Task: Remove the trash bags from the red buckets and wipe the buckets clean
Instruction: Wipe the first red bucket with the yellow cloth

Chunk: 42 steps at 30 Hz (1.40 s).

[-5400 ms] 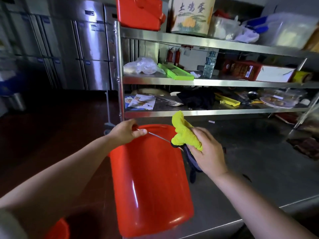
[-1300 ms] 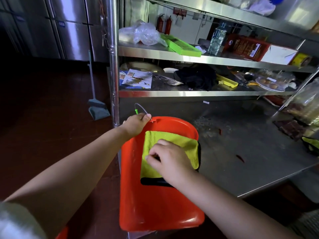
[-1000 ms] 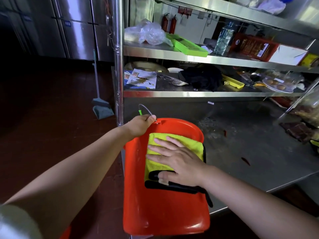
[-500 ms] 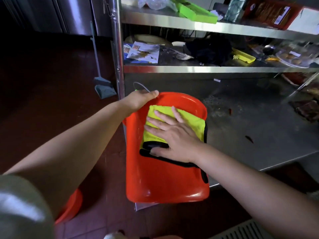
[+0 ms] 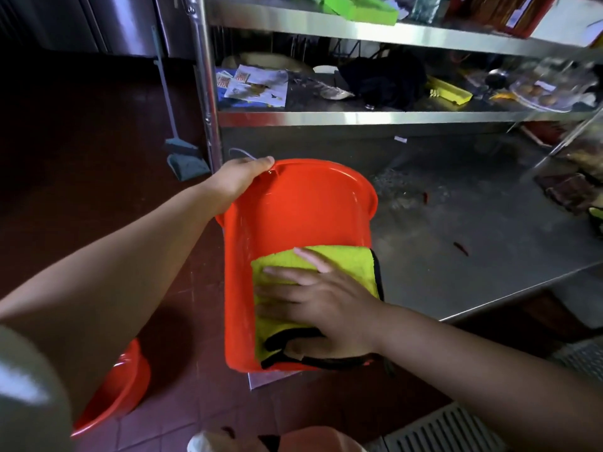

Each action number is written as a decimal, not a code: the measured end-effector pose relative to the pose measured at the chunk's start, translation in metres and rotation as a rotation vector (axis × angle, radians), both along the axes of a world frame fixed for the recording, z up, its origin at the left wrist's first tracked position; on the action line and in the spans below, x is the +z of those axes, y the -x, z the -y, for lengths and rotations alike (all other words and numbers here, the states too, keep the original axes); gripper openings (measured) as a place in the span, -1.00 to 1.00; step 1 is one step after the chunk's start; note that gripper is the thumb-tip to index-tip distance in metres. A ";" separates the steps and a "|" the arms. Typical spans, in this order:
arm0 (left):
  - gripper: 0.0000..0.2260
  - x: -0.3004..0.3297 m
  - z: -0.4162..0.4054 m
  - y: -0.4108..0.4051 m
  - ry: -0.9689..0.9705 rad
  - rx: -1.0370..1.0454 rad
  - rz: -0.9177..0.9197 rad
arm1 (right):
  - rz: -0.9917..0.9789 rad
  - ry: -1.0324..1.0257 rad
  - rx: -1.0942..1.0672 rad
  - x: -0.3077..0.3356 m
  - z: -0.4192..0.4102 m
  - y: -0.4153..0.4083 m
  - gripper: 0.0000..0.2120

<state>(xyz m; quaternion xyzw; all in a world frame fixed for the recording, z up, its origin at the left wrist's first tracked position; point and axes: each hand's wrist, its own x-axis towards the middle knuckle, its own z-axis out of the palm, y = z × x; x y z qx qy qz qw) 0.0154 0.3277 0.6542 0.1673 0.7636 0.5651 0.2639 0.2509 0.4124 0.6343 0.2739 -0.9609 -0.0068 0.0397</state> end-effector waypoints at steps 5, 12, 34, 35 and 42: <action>-0.71 -0.002 -0.005 0.006 -0.017 -0.044 -0.013 | -0.022 0.057 -0.133 0.015 -0.035 0.055 -0.52; -0.76 -0.009 0.003 0.009 -0.136 -0.023 0.037 | -0.074 0.091 -0.301 0.028 -0.065 0.103 -0.54; -0.69 0.010 -0.041 -0.001 0.220 -0.194 -0.309 | -0.055 0.014 -0.042 -0.004 -0.018 0.000 -0.44; -0.69 0.007 -0.039 0.001 0.208 -0.165 -0.307 | -0.062 0.031 -0.064 -0.003 -0.022 0.011 -0.47; -0.70 -0.005 -0.020 0.013 0.013 -0.095 -0.217 | -0.079 0.082 -0.316 0.028 -0.066 0.107 -0.52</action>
